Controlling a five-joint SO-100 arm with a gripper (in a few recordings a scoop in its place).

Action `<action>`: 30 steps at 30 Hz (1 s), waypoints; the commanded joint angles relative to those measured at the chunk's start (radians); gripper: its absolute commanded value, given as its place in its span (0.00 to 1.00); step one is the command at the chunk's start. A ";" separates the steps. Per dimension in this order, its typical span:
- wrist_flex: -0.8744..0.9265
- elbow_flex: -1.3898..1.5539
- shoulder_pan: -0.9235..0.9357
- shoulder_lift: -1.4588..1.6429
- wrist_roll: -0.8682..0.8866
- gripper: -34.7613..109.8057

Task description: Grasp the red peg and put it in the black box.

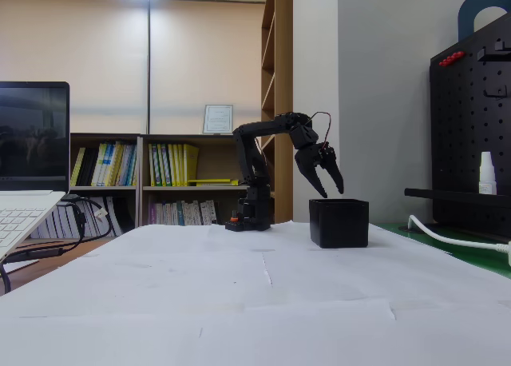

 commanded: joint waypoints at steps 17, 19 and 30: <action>0.147 0.244 0.069 -0.121 -0.087 0.24; 0.161 0.275 0.114 -0.160 -0.135 0.24; 0.057 0.140 0.488 -0.423 -0.397 0.24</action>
